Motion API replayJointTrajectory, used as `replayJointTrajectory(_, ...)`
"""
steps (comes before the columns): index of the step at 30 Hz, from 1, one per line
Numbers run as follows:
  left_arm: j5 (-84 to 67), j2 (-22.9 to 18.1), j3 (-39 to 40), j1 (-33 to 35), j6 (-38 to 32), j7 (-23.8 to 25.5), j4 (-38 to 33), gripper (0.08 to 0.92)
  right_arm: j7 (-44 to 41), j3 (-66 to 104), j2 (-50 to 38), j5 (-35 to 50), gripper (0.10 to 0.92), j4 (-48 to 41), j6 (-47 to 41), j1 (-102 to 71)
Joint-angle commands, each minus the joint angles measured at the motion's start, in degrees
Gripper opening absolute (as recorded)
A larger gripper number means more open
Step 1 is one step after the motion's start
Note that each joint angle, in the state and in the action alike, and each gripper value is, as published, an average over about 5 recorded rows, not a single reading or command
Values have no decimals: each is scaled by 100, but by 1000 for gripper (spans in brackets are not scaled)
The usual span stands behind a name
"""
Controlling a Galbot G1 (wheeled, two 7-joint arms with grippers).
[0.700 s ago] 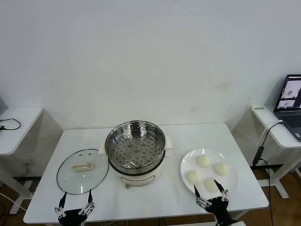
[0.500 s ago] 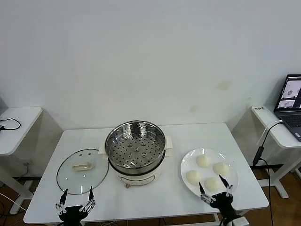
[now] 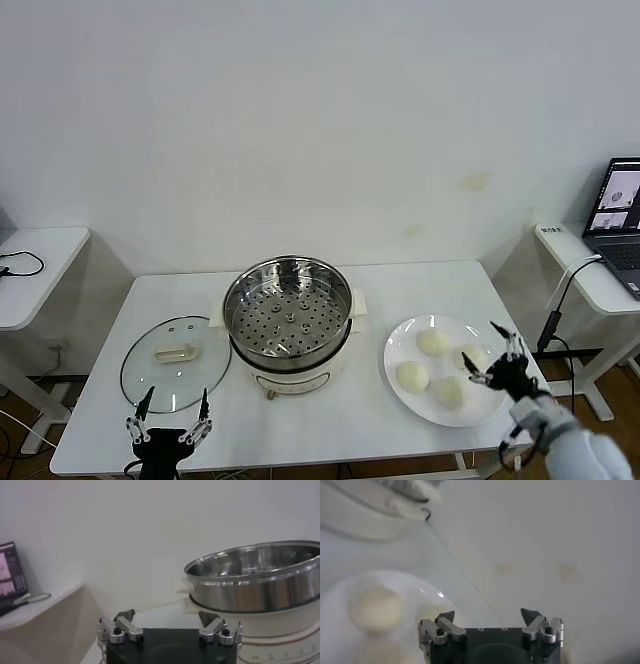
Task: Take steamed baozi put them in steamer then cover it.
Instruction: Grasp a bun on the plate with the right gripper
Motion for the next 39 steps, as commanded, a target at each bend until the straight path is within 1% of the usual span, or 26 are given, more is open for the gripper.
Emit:
replayJointTrajectory(1,565,-24,6,12,89,104,-108,823,-1512,-927,-1992,-179,823,-989,-154,1956)
replayJointTrajectory(7,651,-5,-42,57,84,47,-229,823,-2633,-2456,-2765,694,823,-1573,-452,3394)
replayJointTrajectory(13,658,39,-58,39,80,29,-219,823,-3419,-4570,-2863,1222,823,-2039,-544,5209)
replayJointTrajectory(18,659,44,-58,-27,78,26,-179,823,-3829,-6157,-2480,1216,823,-2676,-346,6565)
replayJointTrajectory(24,665,48,-83,-107,83,38,-138,823,-4122,-7138,-1968,1121,823,-3182,-202,7338)
replayJointTrajectory(33,702,96,-169,-154,86,62,-89,823,-4062,-7809,-1165,1156,823,-3640,-330,7568)
replayJointTrajectory(39,716,118,-246,-170,85,66,-64,823,-3984,-7980,-710,1002,823,-3996,-384,7541)
